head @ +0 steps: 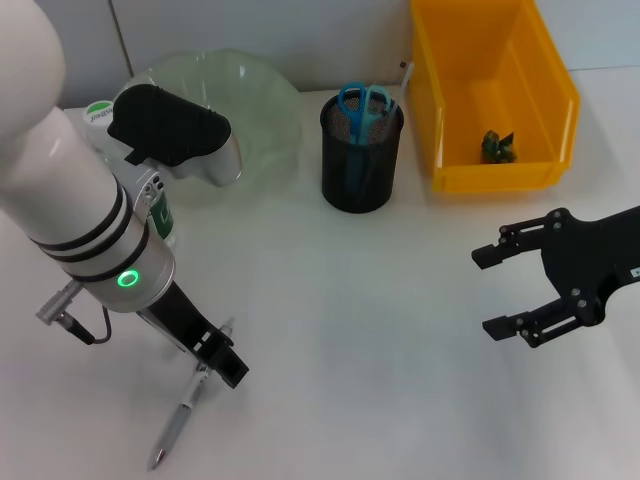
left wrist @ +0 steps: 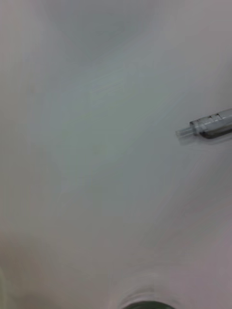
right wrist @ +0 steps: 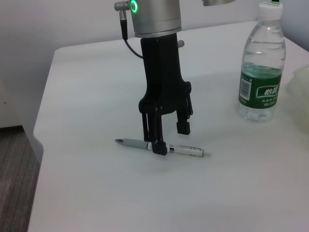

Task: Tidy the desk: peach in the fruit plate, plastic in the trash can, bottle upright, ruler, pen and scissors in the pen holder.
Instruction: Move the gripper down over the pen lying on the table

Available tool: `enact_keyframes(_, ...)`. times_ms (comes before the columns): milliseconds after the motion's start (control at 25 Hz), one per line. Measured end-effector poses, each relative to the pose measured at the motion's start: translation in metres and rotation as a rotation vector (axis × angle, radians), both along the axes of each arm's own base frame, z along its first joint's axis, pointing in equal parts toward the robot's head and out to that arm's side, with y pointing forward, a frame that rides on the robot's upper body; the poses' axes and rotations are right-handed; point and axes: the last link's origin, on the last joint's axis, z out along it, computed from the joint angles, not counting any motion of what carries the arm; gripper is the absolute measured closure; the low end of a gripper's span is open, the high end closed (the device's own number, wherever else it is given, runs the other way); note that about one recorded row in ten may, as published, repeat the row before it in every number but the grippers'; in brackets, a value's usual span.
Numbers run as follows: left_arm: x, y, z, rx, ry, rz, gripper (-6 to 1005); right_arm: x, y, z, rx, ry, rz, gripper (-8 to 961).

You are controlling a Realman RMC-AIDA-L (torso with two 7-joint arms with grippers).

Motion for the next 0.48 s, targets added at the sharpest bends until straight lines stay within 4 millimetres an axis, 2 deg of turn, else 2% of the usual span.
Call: enact_keyframes(480, -0.0042, 0.0015, -0.0037, 0.006, 0.0, 0.002, 218, 0.0006, -0.0035, -0.005, -0.033, -0.018, 0.017, 127)
